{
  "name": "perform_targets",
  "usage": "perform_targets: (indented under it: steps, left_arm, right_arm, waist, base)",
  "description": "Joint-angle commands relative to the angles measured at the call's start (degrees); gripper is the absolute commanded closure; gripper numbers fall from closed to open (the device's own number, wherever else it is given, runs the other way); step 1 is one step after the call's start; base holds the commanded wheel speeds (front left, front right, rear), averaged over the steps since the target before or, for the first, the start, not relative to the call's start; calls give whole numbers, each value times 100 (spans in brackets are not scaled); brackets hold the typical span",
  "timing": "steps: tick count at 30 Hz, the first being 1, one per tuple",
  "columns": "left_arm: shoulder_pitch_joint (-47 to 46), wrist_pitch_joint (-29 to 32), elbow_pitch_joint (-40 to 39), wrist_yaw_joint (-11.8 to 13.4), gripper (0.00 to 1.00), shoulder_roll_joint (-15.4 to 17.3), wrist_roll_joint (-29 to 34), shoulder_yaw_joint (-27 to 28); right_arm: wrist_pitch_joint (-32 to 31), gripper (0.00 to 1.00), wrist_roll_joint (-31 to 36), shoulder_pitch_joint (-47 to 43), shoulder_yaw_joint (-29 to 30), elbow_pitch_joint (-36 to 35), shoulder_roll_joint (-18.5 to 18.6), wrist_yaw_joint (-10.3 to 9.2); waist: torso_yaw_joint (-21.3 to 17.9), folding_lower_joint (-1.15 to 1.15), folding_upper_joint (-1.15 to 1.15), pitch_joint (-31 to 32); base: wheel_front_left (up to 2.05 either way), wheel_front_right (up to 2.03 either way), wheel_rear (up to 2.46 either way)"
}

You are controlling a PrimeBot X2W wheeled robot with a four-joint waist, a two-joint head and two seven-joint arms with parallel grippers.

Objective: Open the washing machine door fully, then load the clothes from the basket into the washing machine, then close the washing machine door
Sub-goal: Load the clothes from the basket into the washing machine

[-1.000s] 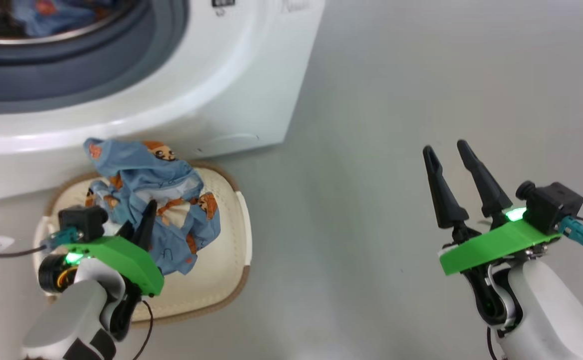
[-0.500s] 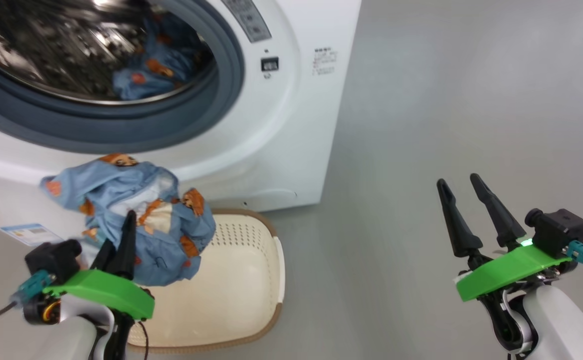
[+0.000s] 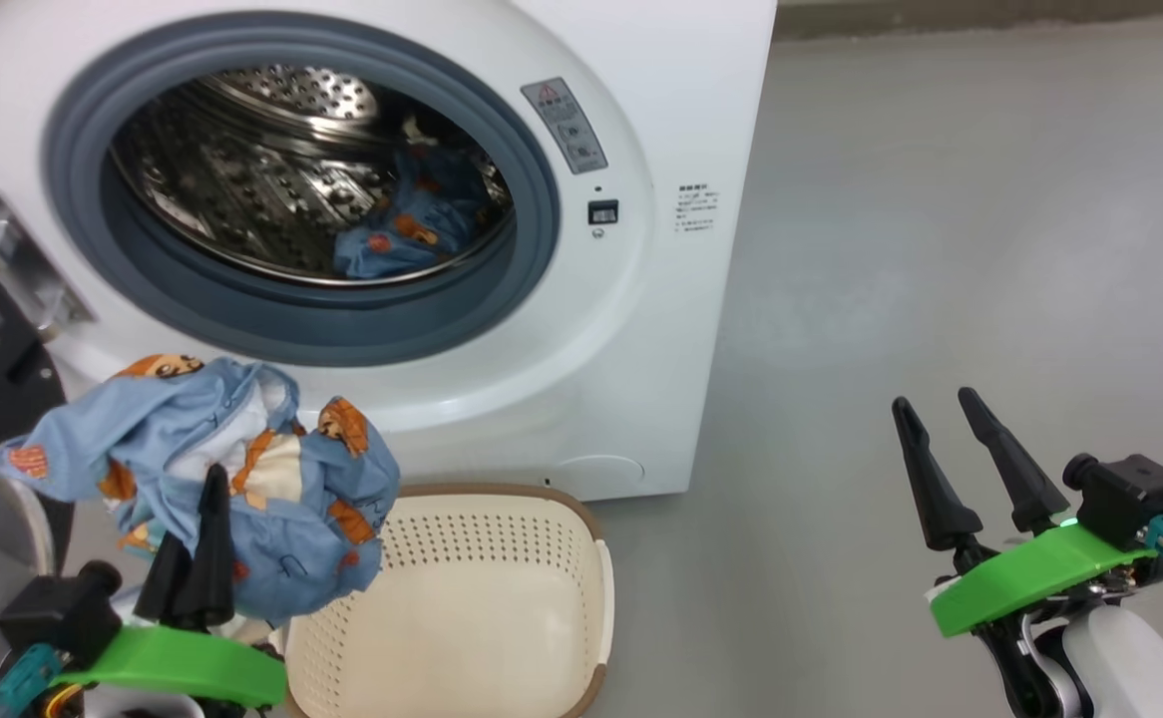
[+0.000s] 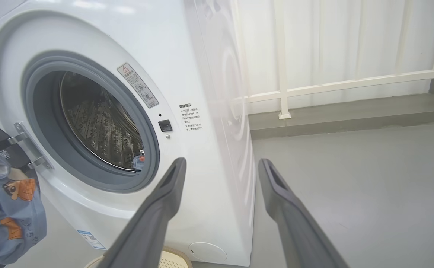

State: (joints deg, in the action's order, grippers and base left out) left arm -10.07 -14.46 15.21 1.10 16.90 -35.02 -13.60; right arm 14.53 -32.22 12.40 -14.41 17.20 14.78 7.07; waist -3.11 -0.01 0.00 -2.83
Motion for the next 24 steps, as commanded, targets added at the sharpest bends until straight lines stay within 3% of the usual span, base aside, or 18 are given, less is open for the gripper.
perform_targets:
  steps: [1, 24]
  left_arm:
    - [-86, -53, -200, 32, 100, 128, 76, 268]
    - [129, -53, -422, -71, 100, -113, 284, 519]
  right_arm:
    - [47, 0, -25, -9, -55, -142, 107, 42]
    - [47, 0, -22, -24, -100, -167, 161, 42]
  waist:
    - [74, 1, 0, 88]
    - [46, 1, 0, 104]
  base:
    - [0, 0, 0]
    - [0, 0, 0]
